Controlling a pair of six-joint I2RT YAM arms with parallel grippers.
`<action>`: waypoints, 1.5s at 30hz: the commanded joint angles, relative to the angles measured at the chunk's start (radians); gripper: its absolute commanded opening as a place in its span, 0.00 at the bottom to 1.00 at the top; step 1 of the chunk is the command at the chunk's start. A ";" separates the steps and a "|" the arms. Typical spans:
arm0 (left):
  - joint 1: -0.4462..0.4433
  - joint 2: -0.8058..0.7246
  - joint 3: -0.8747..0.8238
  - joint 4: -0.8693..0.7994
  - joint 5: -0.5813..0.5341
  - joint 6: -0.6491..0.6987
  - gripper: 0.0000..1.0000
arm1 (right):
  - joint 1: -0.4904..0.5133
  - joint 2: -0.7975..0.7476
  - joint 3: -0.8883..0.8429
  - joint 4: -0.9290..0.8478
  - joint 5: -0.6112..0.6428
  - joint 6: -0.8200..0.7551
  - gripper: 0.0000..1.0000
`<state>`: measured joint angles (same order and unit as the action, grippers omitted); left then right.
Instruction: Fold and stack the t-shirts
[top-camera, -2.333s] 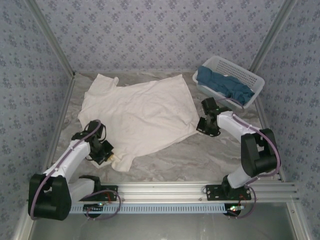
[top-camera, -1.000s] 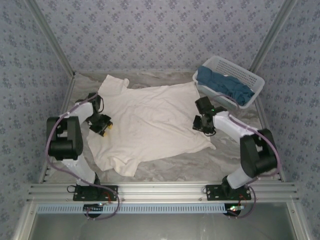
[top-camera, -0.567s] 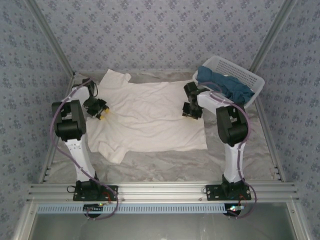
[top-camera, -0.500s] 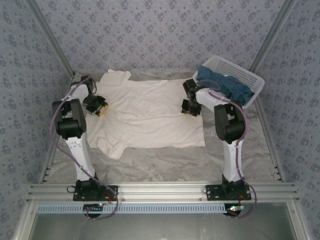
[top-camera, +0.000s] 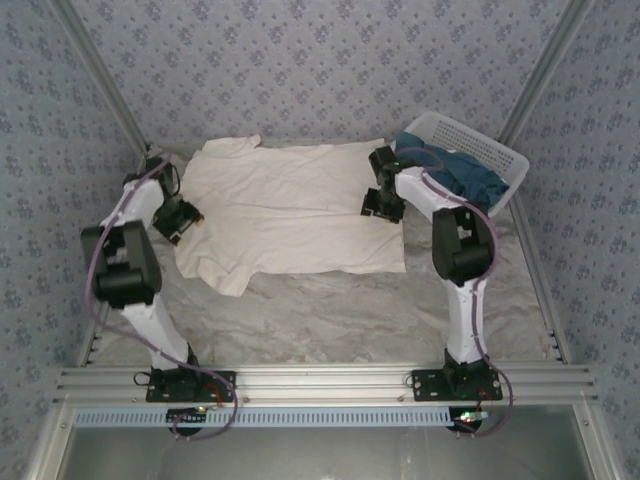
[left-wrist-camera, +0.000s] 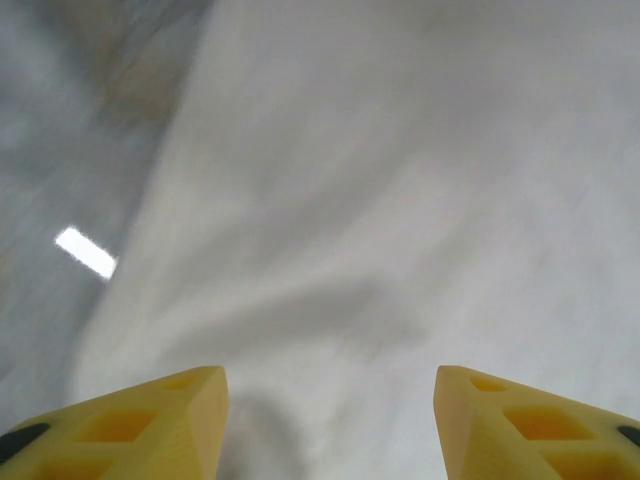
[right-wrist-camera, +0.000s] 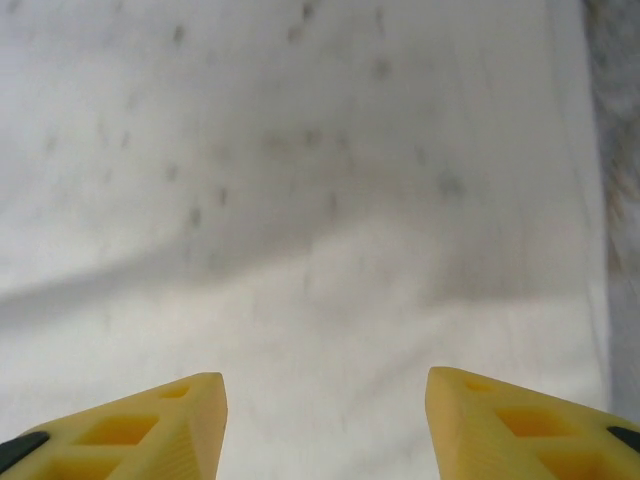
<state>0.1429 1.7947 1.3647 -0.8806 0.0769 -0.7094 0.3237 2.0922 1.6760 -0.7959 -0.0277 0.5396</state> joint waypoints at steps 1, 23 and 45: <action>0.011 -0.138 -0.206 0.047 0.094 0.011 0.55 | 0.010 -0.178 -0.146 0.045 -0.055 -0.014 0.57; 0.023 -0.259 -0.416 0.113 0.156 -0.045 0.03 | -0.060 -0.483 -0.599 0.076 -0.099 0.010 0.54; -0.094 -0.635 -0.725 -0.104 0.079 -0.312 0.00 | -0.136 -0.430 -0.761 0.229 -0.177 0.290 0.39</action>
<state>0.0517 1.1732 0.6483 -0.9440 0.1745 -0.9989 0.2016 1.6440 0.9241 -0.6502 -0.1585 0.7586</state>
